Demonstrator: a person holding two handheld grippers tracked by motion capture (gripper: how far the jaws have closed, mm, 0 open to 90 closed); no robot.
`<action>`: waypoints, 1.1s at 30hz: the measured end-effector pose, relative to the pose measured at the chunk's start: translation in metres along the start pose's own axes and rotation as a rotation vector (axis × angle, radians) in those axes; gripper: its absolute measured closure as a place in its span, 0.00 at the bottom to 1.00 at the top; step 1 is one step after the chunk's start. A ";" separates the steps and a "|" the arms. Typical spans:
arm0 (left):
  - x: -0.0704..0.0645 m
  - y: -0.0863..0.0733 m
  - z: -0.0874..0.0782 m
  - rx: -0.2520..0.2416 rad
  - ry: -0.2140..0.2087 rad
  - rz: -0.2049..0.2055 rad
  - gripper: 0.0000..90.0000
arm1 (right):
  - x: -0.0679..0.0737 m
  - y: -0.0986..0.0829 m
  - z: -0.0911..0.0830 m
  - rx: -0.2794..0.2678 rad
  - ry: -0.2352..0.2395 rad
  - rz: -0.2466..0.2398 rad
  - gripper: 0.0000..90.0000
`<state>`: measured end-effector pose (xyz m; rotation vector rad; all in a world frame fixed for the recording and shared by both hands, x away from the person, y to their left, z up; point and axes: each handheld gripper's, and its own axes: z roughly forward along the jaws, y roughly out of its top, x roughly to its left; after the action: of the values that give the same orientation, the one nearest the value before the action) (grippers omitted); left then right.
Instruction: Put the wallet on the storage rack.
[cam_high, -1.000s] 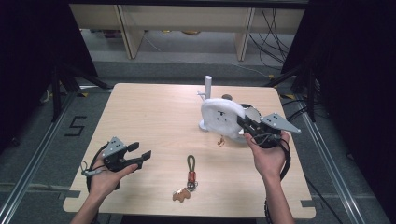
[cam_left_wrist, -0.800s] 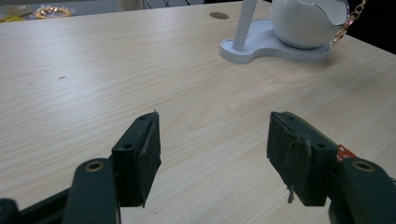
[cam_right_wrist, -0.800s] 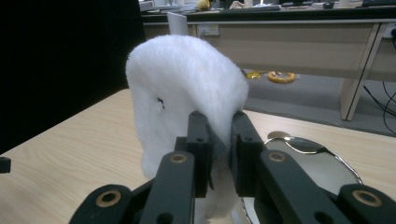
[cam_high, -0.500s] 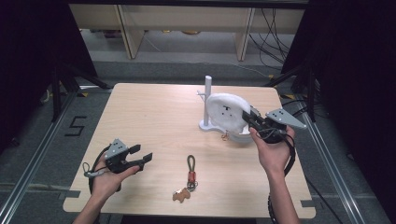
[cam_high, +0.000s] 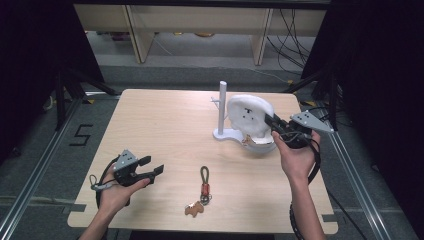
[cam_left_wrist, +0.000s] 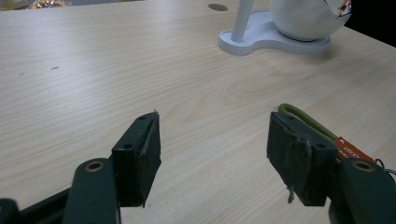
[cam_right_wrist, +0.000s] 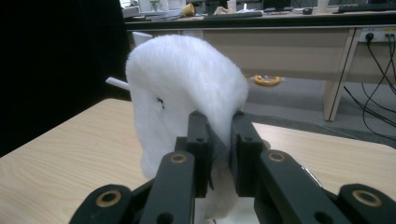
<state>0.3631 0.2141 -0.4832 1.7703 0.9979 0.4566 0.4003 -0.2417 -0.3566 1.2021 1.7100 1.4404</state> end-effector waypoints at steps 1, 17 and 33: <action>0.000 0.000 0.000 0.000 0.000 -0.001 0.39 | -0.002 0.001 0.001 -0.008 0.000 -0.003 0.90; -0.001 -0.002 0.000 0.009 0.000 0.003 0.39 | -0.025 0.009 0.005 -0.010 -0.054 0.027 0.90; -0.001 -0.004 0.001 0.011 -0.006 -0.005 0.39 | -0.044 0.003 0.018 0.001 -0.094 0.049 0.90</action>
<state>0.3618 0.2129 -0.4869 1.7780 1.0018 0.4430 0.4351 -0.2741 -0.3628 1.2996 1.6282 1.3896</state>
